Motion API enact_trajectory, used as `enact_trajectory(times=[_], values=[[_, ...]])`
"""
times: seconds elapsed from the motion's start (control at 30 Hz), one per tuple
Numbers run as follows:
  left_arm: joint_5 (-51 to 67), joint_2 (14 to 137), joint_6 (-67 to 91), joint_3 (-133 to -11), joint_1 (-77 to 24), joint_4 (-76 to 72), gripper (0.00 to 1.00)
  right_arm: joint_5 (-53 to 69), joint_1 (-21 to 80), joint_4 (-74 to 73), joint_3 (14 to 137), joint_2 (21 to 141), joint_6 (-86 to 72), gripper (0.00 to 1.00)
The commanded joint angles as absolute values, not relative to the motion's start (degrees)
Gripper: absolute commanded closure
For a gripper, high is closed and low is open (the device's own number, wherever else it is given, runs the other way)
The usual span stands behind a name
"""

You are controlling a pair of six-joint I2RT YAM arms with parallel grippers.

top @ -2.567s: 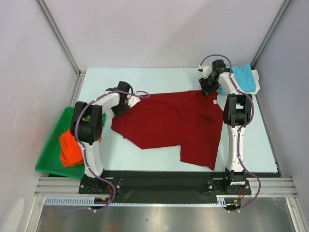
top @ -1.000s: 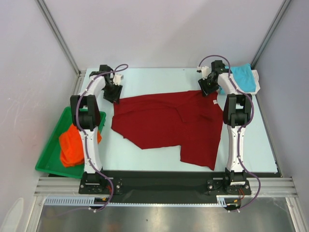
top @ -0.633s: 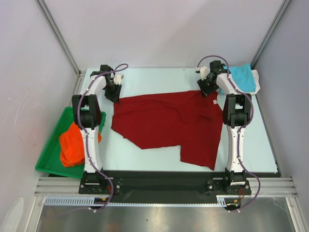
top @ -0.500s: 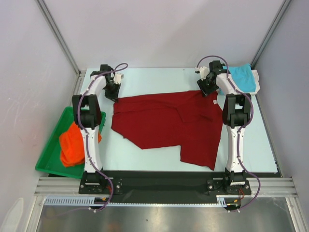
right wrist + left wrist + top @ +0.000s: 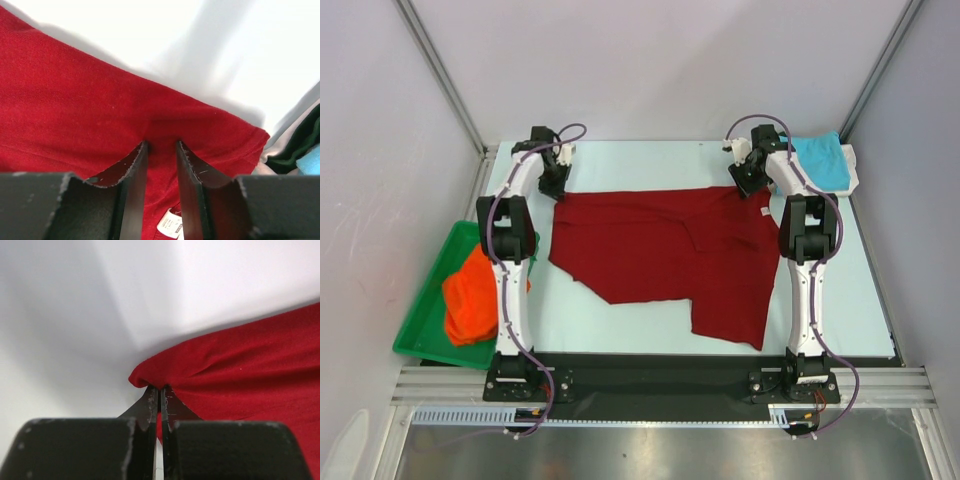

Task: Fold and stack the t-shirts
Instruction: Fold the tshirt

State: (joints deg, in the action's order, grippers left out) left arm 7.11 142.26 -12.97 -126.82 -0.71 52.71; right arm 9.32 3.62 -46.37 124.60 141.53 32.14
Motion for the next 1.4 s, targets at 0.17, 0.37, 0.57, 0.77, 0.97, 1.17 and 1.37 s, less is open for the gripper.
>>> enact_trajectory(times=[0.17, 0.37, 0.57, 0.77, 0.97, 1.17, 1.37], values=[[2.2, 146.8, -13.8, -133.1, -1.0, 46.0, 0.99, 4.8, 1.1, -45.5, 132.5, 149.5, 33.6, 0.63], [0.2, 147.2, -13.7, -134.8, -2.5, 44.2, 0.99, 5.2, 1.1, -43.5, 138.0, 152.3, 33.3, 0.61], [-6.5, 142.2, -13.6, -133.7, -4.2, 41.2, 0.5, 5.0, 1.1, -42.5, 138.8, 150.4, 34.2, 0.61], [-8.2, 136.0, -12.4, -132.8, -6.8, 40.1, 0.36, 4.5, 1.1, -41.9, 139.0, 146.6, 33.7, 0.61], [-7.6, 129.7, -12.7, -128.3, -8.5, 40.9, 0.35, 3.4, 1.1, -42.5, 135.1, 139.3, 33.1, 0.59], [-3.3, 117.8, -21.5, -111.9, -8.9, 38.1, 0.35, 3.4, 1.1, -43.2, 130.7, 130.0, 33.6, 0.57], [1.5, 105.7, -29.0, -91.4, -10.5, 35.7, 0.37, 12.8, 1.5, -48.6, 117.7, 120.0, 34.9, 0.56]])
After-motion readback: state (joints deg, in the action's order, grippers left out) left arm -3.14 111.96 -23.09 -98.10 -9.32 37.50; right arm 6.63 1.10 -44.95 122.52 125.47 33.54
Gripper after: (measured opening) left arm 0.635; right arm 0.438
